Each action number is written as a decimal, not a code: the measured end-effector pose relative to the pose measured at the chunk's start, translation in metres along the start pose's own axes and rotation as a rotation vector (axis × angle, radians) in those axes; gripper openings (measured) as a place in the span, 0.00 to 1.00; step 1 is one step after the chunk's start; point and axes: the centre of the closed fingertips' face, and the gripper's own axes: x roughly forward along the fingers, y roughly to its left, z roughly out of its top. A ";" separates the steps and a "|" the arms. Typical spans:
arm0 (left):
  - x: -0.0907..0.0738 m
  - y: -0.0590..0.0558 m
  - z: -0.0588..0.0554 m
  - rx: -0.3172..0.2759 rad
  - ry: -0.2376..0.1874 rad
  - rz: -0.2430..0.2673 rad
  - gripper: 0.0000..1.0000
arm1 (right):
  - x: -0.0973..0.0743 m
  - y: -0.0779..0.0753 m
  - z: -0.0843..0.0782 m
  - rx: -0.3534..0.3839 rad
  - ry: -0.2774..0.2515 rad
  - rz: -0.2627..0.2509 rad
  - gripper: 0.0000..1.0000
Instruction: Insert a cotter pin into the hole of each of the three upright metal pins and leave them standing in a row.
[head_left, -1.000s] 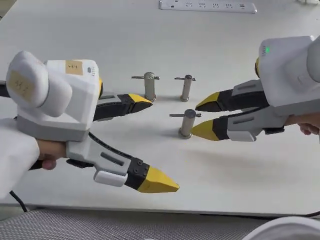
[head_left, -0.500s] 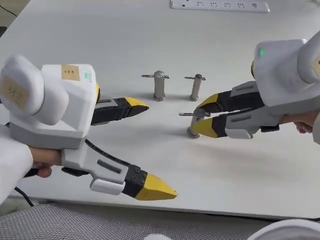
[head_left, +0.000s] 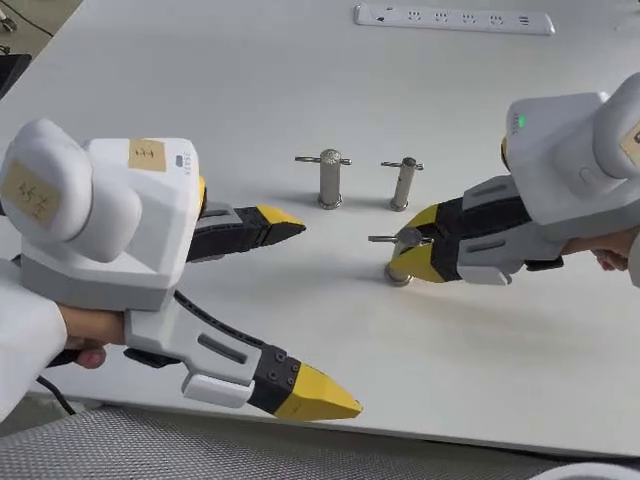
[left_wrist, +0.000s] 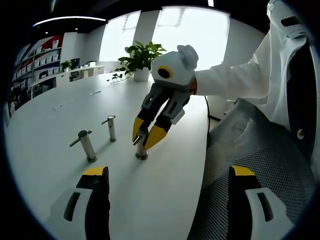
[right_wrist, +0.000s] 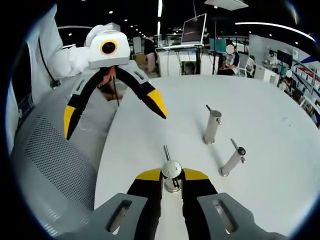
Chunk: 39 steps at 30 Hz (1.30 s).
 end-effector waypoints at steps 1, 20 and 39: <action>0.000 0.000 0.000 -0.001 -0.001 0.003 0.99 | 0.000 0.000 -0.001 -0.006 0.008 0.000 0.09; -0.007 0.007 0.002 -0.012 -0.010 0.045 0.99 | -0.044 -0.060 -0.016 -0.033 -0.002 -0.080 0.08; -0.012 0.008 0.001 -0.047 -0.007 0.067 0.99 | -0.052 -0.103 -0.043 0.064 -0.024 -0.124 0.08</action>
